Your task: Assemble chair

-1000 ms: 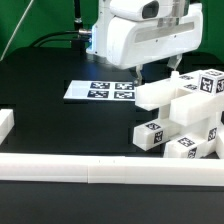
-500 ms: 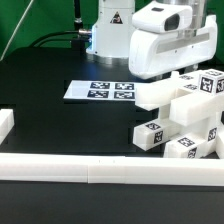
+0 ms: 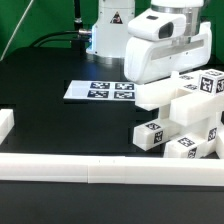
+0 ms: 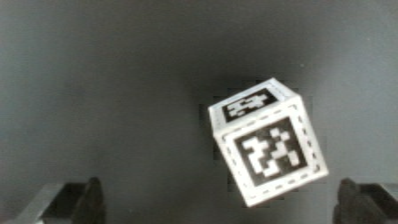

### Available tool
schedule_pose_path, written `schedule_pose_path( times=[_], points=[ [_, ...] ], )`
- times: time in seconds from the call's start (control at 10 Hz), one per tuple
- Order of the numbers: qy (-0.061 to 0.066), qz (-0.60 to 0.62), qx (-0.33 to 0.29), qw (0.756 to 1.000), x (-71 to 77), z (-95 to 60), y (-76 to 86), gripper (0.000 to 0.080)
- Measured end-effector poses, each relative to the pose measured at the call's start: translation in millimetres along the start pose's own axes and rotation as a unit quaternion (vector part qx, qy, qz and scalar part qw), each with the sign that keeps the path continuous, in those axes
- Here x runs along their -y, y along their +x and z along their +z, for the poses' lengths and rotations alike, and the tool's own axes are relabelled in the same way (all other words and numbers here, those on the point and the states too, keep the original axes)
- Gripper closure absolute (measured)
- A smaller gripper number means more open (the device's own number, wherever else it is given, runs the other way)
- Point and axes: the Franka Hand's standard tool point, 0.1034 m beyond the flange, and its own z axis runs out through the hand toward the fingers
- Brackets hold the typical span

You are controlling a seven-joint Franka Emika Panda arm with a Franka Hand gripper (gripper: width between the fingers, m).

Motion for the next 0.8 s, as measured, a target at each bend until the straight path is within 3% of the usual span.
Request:
schedule_pose_path(
  times=[0.2,0.8],
  points=[
    [-0.004,0.000,-0.004,1.000,-0.5,6.7,0.5,0.0151],
    [-0.007,0.003,-0.010,1.000,-2.5,4.4,4.4,0.0151]
  ],
)
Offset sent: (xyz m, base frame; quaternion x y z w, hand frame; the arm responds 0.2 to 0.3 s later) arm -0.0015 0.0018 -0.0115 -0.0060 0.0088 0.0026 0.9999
